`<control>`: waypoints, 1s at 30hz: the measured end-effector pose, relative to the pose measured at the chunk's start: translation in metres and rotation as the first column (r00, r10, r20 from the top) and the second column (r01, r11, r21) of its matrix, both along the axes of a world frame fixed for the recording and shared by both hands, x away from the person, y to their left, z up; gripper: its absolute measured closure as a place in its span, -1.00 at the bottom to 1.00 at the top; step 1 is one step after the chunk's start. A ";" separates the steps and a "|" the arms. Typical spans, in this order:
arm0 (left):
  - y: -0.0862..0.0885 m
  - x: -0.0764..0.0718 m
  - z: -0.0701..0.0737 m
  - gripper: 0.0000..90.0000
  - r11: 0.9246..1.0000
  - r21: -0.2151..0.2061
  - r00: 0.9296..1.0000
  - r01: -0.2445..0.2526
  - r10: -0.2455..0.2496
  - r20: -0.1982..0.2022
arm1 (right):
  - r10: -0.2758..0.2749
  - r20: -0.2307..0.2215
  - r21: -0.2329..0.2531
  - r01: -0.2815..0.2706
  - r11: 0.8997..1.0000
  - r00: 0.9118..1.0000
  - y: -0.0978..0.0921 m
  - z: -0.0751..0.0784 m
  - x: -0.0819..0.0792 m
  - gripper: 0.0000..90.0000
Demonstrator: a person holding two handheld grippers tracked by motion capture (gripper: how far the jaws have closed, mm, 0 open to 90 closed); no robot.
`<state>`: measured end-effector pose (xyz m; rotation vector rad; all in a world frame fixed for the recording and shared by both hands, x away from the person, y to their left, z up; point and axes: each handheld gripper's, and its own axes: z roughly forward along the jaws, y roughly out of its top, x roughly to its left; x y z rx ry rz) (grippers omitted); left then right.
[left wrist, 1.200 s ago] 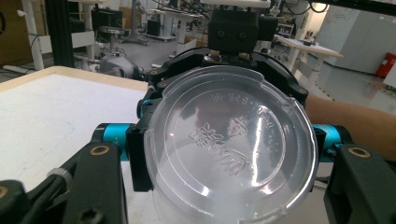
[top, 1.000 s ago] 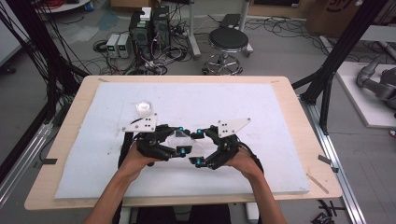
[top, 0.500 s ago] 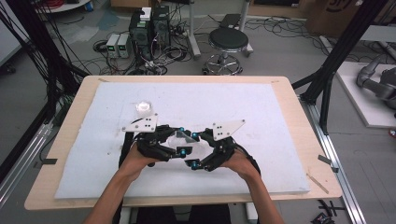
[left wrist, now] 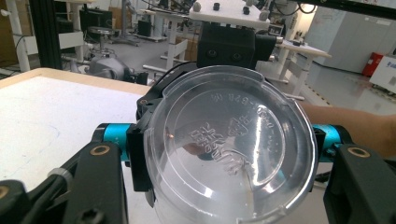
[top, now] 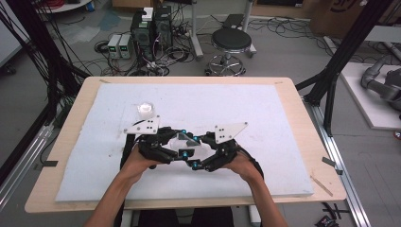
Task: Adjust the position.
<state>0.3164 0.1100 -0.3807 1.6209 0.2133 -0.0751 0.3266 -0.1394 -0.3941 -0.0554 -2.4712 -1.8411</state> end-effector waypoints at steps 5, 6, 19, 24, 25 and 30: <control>-0.001 0.001 -0.001 -0.57 0.999 0.031 0.999 -0.039 0.040 -0.012 | -0.004 0.001 -0.003 0.004 1.000 1.000 0.000 -0.001 -0.001 -0.22; -0.001 0.001 -0.001 -0.85 0.997 0.045 0.998 -0.060 0.061 -0.014 | -0.009 -0.003 -0.007 0.009 1.000 1.000 -0.001 -0.001 -0.001 -0.22; 0.018 -0.002 0.013 -0.86 0.973 0.219 0.997 -0.076 0.071 0.034 | -0.032 -0.006 -0.065 0.031 0.997 0.999 -0.005 0.001 0.000 -0.22; 0.017 -0.002 0.023 -0.86 0.912 0.409 0.999 -0.033 0.025 0.026 | -0.039 0.008 -0.214 0.040 0.976 0.999 -0.003 0.013 0.000 -0.22; 0.017 -0.002 0.025 -0.86 0.893 0.449 0.999 -0.033 0.019 0.036 | -0.043 0.006 -0.238 0.043 0.970 0.999 -0.002 0.016 0.000 -0.22; 0.015 -0.001 0.031 -0.86 0.789 0.614 1.000 -0.007 -0.009 0.022 | -0.034 0.010 -0.387 0.035 0.922 0.999 0.004 0.030 0.003 -0.22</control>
